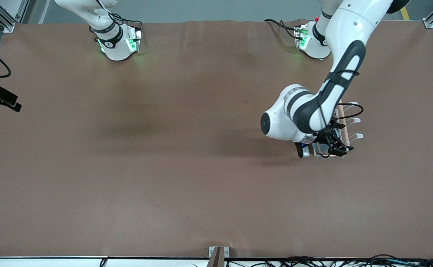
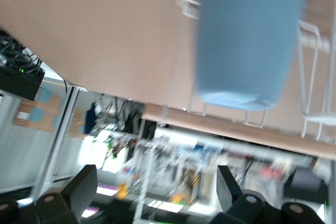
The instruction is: Hang cup on cup holder
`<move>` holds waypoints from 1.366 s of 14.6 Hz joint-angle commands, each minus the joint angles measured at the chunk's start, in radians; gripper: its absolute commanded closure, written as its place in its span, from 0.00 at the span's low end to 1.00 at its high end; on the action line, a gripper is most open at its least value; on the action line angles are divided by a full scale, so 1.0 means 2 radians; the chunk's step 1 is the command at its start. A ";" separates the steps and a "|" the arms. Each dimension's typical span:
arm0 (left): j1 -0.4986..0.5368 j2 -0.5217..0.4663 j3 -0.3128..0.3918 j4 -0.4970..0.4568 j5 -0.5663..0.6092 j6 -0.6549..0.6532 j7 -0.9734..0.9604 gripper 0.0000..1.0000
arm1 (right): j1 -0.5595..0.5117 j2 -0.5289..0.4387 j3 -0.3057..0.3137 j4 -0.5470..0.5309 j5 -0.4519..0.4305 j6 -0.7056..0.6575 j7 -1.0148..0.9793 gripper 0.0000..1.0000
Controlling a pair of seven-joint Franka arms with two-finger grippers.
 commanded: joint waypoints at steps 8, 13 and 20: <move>0.036 -0.150 0.157 0.069 -0.380 0.122 -0.174 0.00 | -0.005 -0.012 0.006 -0.011 -0.003 0.004 0.002 0.00; 0.080 -0.252 0.160 0.010 -0.495 0.123 -0.183 0.00 | -0.005 -0.012 0.006 -0.011 -0.003 0.003 0.002 0.00; 0.080 -0.323 0.161 -0.004 -0.520 0.096 -0.202 0.00 | -0.005 -0.012 0.006 -0.011 -0.003 0.002 0.002 0.00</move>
